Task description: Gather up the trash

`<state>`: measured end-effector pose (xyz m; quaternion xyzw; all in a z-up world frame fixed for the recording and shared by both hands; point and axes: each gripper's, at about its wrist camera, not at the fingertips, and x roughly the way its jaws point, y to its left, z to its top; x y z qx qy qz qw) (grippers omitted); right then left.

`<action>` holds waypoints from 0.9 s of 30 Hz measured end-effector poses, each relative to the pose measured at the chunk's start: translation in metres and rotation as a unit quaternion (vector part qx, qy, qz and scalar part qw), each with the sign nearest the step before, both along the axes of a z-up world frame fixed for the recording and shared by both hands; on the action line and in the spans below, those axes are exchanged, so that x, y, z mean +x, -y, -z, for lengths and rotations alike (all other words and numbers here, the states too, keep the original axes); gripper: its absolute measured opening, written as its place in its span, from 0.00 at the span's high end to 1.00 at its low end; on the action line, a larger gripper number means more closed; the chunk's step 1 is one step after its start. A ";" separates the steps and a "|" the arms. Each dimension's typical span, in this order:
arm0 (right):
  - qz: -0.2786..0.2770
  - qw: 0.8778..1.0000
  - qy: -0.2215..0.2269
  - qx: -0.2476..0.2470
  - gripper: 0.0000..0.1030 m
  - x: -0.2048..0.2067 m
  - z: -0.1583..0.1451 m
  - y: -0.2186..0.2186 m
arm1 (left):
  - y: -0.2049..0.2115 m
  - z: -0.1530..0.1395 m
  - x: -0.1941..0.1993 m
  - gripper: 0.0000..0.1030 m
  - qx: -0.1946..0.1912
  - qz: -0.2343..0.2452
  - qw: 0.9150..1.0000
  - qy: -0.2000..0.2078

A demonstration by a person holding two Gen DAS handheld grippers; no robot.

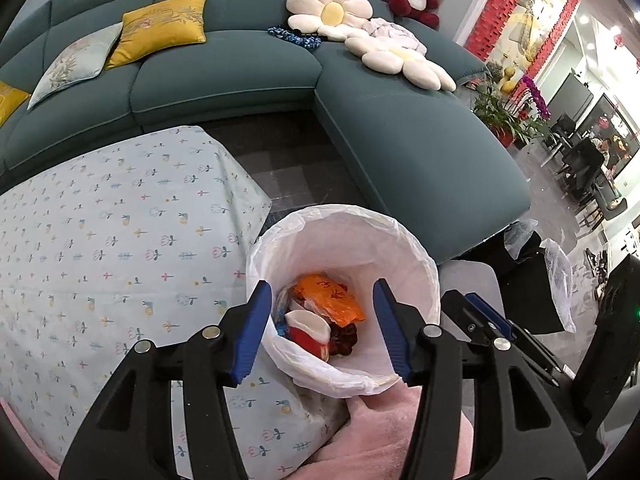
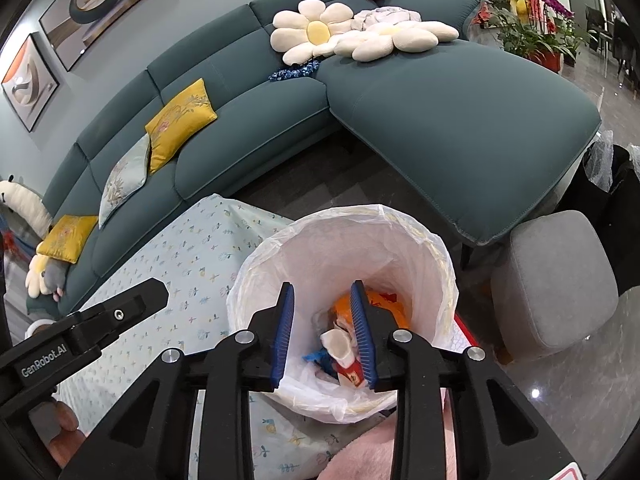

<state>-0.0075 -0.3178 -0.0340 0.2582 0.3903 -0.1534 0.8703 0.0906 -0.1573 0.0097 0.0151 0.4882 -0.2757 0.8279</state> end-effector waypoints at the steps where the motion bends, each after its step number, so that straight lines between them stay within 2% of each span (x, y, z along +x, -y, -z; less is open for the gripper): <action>1: -0.001 1.000 0.000 -0.001 0.63 0.000 -0.001 -0.001 | -0.001 0.000 0.000 0.51 0.002 -0.002 1.000 0.001; 8: -0.022 0.999 -0.009 -0.031 0.61 0.003 -0.010 -0.015 | -0.018 0.002 -0.003 0.51 0.022 -0.012 1.000 0.018; 13: -0.043 0.997 -0.019 -0.062 0.48 0.001 -0.013 -0.035 | -0.033 0.004 -0.007 0.51 0.035 -0.022 0.999 0.022; 19: -0.062 0.993 -0.028 -0.097 0.38 -0.004 -0.019 -0.061 | -0.047 0.012 -0.017 0.51 0.056 -0.014 0.998 0.033; 22: -0.054 0.994 -0.025 -0.093 0.32 -0.008 -0.019 -0.066 | -0.054 0.017 -0.020 0.51 0.059 -0.015 0.998 0.030; 27: -0.048 0.994 -0.039 -0.093 0.31 -0.010 -0.014 -0.073 | -0.066 0.021 -0.024 0.50 0.061 -0.021 0.998 0.027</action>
